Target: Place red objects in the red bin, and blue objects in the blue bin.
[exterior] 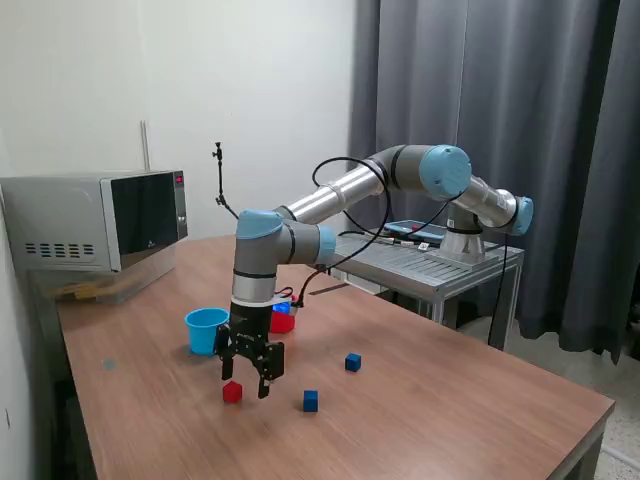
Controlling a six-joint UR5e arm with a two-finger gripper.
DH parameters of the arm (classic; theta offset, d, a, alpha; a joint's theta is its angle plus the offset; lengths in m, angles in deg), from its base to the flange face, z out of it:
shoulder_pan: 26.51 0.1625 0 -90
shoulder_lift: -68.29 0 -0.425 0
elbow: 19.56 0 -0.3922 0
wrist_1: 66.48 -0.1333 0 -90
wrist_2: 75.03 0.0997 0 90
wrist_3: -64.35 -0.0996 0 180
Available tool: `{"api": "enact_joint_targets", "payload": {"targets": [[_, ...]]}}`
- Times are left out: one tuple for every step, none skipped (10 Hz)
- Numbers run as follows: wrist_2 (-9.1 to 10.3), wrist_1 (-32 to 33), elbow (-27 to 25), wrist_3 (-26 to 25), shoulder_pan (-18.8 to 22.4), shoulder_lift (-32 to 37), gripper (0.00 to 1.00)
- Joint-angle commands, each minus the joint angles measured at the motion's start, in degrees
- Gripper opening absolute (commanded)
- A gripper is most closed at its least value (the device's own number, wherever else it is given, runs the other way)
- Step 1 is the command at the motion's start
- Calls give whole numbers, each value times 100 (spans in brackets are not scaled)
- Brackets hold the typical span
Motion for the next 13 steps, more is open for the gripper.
{"api": "enact_joint_targets", "payload": {"targets": [[-41,-6,5,83,0,0,100],[-102,-6,23,74,-9,0,100],[-146,-6,40,48,-9,0,100],[-129,-6,75,56,-9,0,100],[-95,-6,50,100,-9,-9,100],[-94,-6,41,170,-9,-9,100],[-94,-6,49,188,-9,-9,100],[-94,-6,41,241,-9,-9,100],[-94,-6,32,267,-9,-9,100],[-94,-14,32,285,-9,-9,100],[-94,-49,49,320,-17,-9,100],[-94,-85,84,320,-17,-9,100],[-85,-102,93,329,-26,-9,100]]}}
